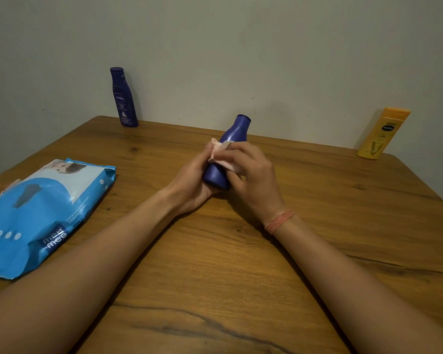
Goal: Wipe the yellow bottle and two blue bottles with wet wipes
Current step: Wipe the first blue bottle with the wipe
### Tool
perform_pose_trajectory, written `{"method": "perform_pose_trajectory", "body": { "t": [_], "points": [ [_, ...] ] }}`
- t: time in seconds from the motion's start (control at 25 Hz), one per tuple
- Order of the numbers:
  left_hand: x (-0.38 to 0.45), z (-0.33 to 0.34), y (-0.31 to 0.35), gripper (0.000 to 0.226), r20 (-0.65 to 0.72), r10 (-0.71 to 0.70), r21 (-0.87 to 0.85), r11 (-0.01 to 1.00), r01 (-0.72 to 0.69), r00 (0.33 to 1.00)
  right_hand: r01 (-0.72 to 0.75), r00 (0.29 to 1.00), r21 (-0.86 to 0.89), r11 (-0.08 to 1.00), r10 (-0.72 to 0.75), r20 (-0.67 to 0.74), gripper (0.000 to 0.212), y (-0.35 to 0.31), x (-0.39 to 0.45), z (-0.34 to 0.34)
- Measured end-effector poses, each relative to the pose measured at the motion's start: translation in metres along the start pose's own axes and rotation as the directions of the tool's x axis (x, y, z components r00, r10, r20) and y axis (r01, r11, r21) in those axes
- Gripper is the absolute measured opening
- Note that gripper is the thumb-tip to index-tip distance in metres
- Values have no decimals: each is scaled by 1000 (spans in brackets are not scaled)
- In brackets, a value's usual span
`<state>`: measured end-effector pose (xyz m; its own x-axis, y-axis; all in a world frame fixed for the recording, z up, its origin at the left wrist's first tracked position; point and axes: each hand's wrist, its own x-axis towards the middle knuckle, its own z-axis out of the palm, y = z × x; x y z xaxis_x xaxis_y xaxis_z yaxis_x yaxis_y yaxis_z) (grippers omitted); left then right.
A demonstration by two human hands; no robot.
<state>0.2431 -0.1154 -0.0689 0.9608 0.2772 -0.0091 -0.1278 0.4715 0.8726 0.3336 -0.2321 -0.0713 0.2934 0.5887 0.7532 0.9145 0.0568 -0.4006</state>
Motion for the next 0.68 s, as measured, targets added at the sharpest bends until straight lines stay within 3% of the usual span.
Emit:
{"method": "perform_pose_trajectory", "body": {
  "t": [0.12, 0.2, 0.36, 0.48, 0.56, 0.68],
  "points": [
    [-3, -3, 7, 54, -40, -42, -263, 964, 30, 998, 141, 973, -4, 990, -138, 186, 27, -3, -2, 1],
    [-3, -5, 11, 53, -92, -26, -325, 946, -5, 995, 168, 957, -9, 986, -161, 242, 24, -5, -3, 2],
    [-1, -6, 13, 48, -169, 18, -345, 936, -76, 985, -36, 996, 55, 998, 31, 86, 13, -2, -1, 0],
    [2, -6, 9, 42, -192, 68, -292, 948, -124, 979, -208, 978, 104, 972, 211, -11, 14, 6, 0, -5],
    [3, -8, 9, 38, -212, 106, -326, 930, -173, 971, -212, 973, 138, 967, 222, -64, 15, 6, 1, -6],
    [4, -10, 8, 37, -227, 140, -369, 903, -218, 964, -56, 994, 133, 990, 67, -84, 20, -1, 0, -4]
  ]
}}
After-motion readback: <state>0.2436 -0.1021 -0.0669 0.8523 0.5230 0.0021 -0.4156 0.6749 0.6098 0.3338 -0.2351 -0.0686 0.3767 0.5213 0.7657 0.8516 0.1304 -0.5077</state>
